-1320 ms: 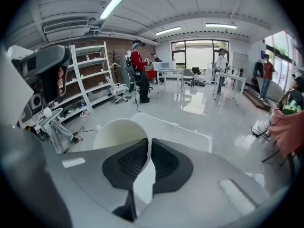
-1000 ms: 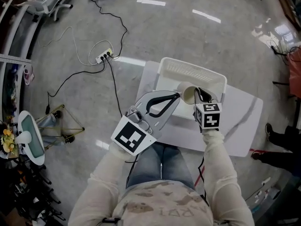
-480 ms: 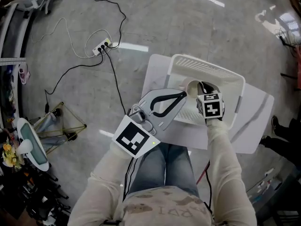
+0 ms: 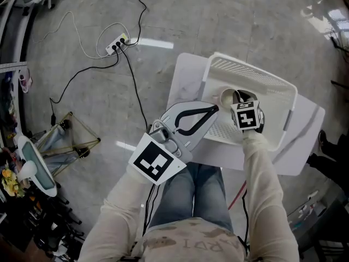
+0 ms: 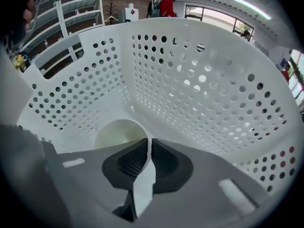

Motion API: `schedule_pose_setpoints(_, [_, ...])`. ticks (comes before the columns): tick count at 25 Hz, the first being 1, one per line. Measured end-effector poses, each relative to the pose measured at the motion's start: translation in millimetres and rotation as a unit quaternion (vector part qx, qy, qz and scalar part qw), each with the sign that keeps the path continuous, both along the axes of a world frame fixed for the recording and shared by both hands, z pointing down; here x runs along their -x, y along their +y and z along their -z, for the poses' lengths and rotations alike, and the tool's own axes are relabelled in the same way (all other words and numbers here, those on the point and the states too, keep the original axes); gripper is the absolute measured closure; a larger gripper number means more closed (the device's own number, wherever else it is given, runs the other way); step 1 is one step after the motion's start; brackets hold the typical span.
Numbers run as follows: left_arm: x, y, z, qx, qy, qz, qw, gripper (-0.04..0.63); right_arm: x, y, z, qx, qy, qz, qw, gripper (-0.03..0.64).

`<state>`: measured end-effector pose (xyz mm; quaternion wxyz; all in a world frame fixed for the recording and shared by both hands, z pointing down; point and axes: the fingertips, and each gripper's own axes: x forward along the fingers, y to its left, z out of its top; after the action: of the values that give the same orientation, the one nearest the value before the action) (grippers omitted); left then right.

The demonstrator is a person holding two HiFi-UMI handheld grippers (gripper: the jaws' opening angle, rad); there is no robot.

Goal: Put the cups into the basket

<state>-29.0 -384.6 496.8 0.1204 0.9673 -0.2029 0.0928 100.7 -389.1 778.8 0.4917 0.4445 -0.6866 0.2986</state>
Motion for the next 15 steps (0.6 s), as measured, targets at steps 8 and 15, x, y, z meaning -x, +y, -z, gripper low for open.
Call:
schedule_pose_setpoints(8, [5, 1, -7, 0.005, 0.004, 0.007, 1.0000, 0.595, -3, -4, -5, -0.005, -0.007, -0.005, 1.000, 0.561])
schedule_pose_setpoints(15, [4, 9, 7, -0.014, 0.000, -0.001, 0.9999, 0.595, 2, -5, 29, -0.035, -0.027, -0.011, 0.999, 0.557])
